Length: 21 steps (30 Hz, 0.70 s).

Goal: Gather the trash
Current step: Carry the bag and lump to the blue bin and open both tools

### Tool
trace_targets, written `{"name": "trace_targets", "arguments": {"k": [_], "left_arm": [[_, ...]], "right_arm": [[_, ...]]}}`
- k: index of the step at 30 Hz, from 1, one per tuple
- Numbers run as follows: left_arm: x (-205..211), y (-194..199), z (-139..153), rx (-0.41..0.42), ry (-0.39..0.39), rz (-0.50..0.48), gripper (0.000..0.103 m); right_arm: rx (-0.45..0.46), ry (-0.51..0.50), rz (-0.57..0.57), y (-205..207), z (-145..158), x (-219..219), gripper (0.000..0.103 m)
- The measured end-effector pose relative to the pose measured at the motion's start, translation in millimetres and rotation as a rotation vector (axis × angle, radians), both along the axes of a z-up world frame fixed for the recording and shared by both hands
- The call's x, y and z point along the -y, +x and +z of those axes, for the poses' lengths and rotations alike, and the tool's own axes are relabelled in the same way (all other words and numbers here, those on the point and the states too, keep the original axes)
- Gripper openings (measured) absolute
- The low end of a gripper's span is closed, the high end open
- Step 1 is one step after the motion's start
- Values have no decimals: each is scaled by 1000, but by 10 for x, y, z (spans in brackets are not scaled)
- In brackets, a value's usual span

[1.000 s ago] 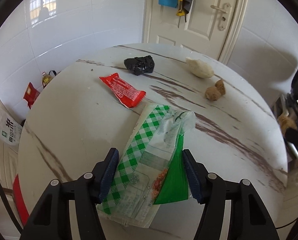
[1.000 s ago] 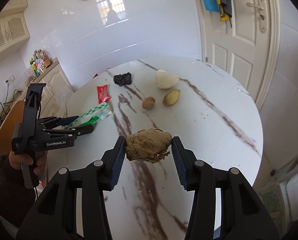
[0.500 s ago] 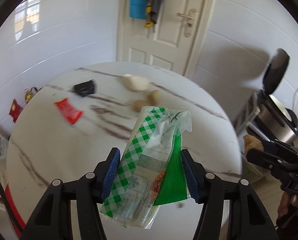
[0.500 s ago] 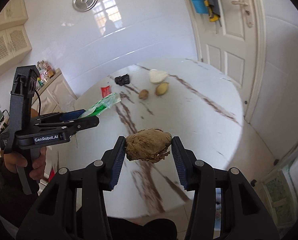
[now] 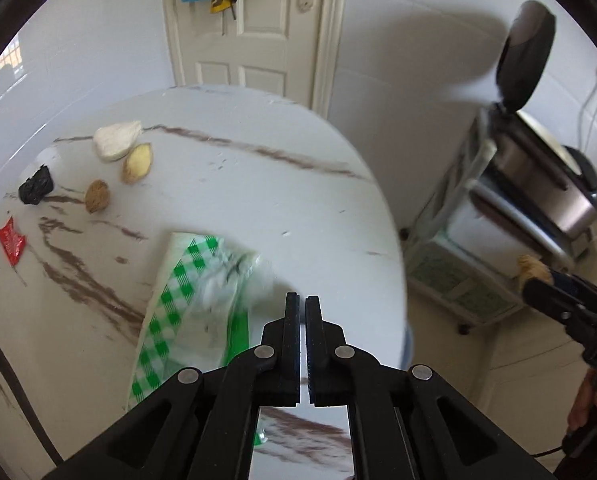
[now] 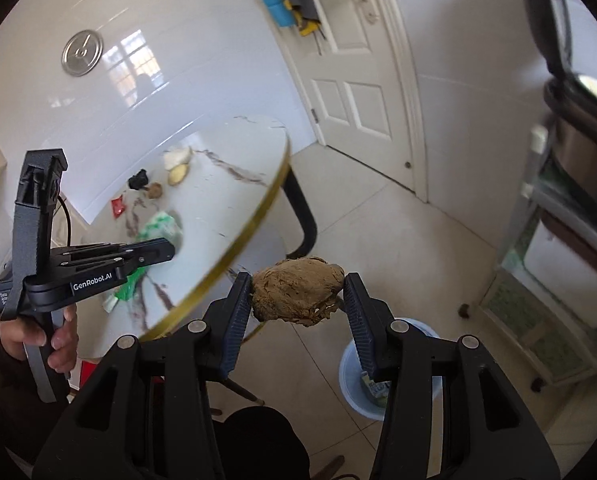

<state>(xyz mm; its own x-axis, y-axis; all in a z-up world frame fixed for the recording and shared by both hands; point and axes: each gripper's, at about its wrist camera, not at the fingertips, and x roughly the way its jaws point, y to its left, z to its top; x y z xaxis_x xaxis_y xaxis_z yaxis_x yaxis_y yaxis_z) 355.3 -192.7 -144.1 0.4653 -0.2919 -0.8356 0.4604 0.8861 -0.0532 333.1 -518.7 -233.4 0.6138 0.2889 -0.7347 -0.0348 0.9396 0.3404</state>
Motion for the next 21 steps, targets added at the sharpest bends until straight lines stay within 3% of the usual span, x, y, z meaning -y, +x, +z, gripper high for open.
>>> {"name": "trace_targets", "arguments": {"k": [1,2,3,4,5,6,11,17,18,20,21], "left_arm": [[-28,-12,51,26,1,6,1],[-60,-29,106,52,-6,18,3],[-121,-57,170,70,-15,21,14],[-129,-108,201,79,-7,30,40],[-174,-162,230,97,11,52,57],[-249,-219,252,122,26,68,84],[-468,-460,253,158,54,130,86],[-434,-291,56,96,81,168,85],[-409,-277,35,88,79,167,83],[-343,-161,-57,63,69,146,67],[-330,-141,-78,58,52,138,65]], "right_arm": [[-2,10,2,-6,-28,27,44],[0,17,5,-7,-49,49,44],[-3,21,7,3,-66,63,44],[-2,23,10,5,-74,73,44],[1,26,10,16,-80,84,44],[3,25,8,1,-85,104,44],[-30,12,-11,-26,-245,188,44],[-81,21,-30,-100,-483,267,44],[-88,18,-34,-108,-512,276,44],[-100,18,-42,-117,-563,310,44],[-102,19,-47,-118,-586,335,44]]}}
